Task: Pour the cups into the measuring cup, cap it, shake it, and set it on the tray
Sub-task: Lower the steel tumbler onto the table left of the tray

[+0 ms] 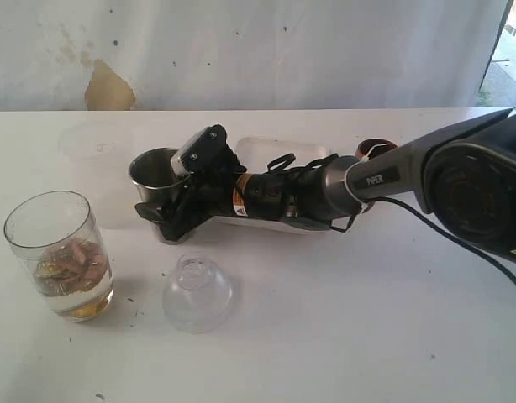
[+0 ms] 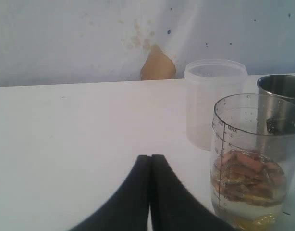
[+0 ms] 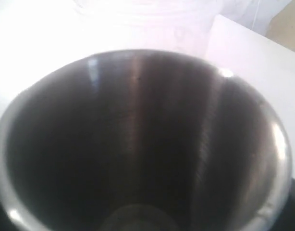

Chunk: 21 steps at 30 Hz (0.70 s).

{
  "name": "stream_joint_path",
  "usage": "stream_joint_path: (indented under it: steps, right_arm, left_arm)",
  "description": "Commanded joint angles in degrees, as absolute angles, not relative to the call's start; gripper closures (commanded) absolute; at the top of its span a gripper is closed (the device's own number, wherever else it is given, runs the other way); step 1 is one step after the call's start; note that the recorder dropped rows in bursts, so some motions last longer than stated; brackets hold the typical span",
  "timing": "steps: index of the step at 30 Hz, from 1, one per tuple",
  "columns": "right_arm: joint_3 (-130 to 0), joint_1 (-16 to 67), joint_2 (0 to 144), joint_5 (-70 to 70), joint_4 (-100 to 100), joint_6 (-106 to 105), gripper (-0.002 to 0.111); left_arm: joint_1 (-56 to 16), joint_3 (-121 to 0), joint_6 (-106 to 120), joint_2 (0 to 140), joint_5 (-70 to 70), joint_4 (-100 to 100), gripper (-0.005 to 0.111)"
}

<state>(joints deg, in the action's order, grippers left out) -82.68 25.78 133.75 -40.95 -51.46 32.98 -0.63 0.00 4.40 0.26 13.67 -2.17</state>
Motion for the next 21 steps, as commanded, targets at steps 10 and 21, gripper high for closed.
stream_joint_path:
  steps: [10, 21]
  right_arm:
    - [-82.8, 25.8, 132.1, -33.2, -53.0, 34.7, 0.017]
    - [-82.5, 25.6, 131.6, -35.3, -56.9, 38.3, 0.014]
  left_arm:
    - [-0.7, 0.0, 4.2, 0.0, 13.4, -2.3, 0.107]
    - [-0.7, 0.0, 4.2, 0.0, 13.4, -2.3, 0.107]
